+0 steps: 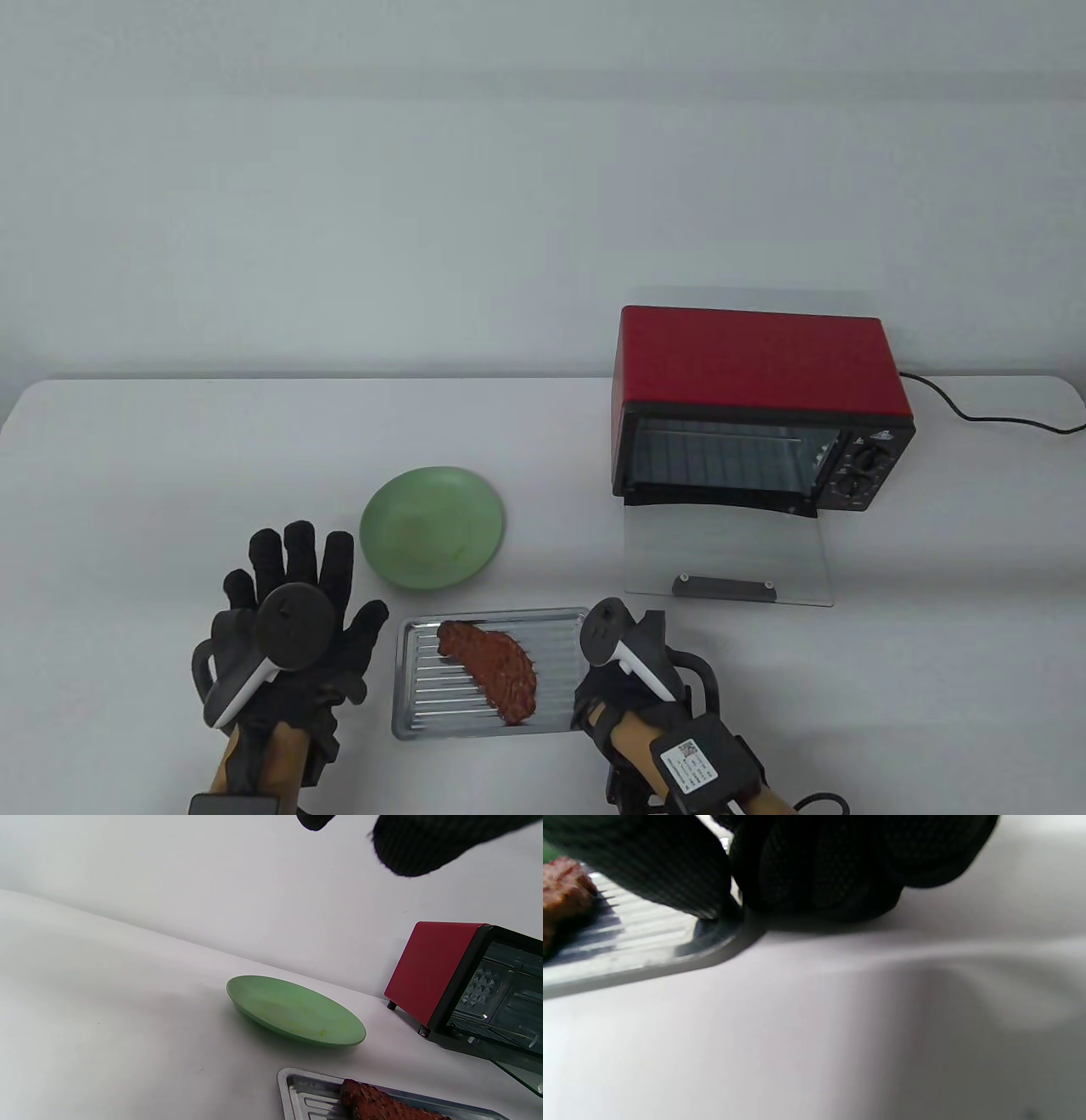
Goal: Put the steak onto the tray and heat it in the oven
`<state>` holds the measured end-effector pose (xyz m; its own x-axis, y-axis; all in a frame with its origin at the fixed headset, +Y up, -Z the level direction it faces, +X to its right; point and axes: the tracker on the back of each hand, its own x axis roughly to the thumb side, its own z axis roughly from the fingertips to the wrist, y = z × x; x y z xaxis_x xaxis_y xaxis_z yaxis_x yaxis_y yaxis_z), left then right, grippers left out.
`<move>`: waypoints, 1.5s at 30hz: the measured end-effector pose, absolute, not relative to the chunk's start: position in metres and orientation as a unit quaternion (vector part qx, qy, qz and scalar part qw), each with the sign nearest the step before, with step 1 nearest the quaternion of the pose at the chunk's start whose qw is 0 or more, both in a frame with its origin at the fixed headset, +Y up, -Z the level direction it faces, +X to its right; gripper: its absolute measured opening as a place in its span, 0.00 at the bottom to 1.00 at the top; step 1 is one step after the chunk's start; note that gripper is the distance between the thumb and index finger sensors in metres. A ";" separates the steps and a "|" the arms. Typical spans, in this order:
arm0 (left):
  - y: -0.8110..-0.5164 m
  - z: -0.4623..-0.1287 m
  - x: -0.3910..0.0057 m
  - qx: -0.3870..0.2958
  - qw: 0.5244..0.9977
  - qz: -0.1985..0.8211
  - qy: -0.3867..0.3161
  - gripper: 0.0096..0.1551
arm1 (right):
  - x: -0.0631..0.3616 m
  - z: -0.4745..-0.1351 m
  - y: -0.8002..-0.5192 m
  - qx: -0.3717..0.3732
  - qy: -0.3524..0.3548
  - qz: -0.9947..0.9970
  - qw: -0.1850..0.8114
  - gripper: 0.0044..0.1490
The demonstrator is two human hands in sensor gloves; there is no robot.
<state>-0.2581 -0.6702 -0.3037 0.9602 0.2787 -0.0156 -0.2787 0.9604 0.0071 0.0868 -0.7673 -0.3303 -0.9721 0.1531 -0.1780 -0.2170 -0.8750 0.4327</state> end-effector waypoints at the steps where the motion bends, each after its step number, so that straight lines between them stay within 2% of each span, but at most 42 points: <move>1: -0.671 -0.304 -0.258 0.001 0.990 0.142 0.008 0.50 | 0.089 -0.330 -0.767 -0.073 0.234 0.963 0.112 0.24; 2: -0.671 -0.303 -0.258 0.000 0.990 0.143 0.008 0.50 | 0.090 -0.331 -0.767 -0.077 0.233 0.962 0.122 0.27; 8: -0.671 -0.305 -0.260 -0.002 0.988 0.151 0.013 0.49 | 0.102 -0.331 -0.761 -0.087 0.250 0.939 0.218 0.23; 11: -0.671 -0.305 -0.262 -0.001 0.987 0.158 0.015 0.48 | 0.111 -0.327 -0.762 -0.101 0.255 0.913 0.302 0.22; 15: -0.671 -0.304 -0.263 0.000 0.987 0.162 0.016 0.48 | 0.125 -0.322 -0.777 -0.125 0.265 0.840 0.457 0.24; 18: -0.671 -0.304 -0.264 0.000 0.986 0.164 0.018 0.47 | 0.133 -0.321 -0.783 -0.131 0.263 0.808 0.510 0.26; 28: -0.672 -0.303 -0.269 -0.002 0.984 0.177 0.030 0.47 | 0.164 -0.325 -0.779 -0.143 0.218 0.782 0.567 0.29; 37: -0.672 -0.303 -0.271 -0.008 0.983 0.176 0.043 0.47 | 0.233 -0.329 -0.763 -0.163 0.145 0.759 0.614 0.31; 45: -0.672 -0.303 -0.272 -0.016 0.983 0.176 0.052 0.47 | 0.298 -0.342 -0.753 -0.218 0.071 0.736 0.637 0.31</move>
<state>-0.2721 -0.6722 -0.3030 0.9328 0.3439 -0.1076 -0.3472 0.9377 -0.0128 0.2980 -0.7530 -0.3417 -0.0926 0.9068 -0.4112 -0.9685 -0.1780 -0.1745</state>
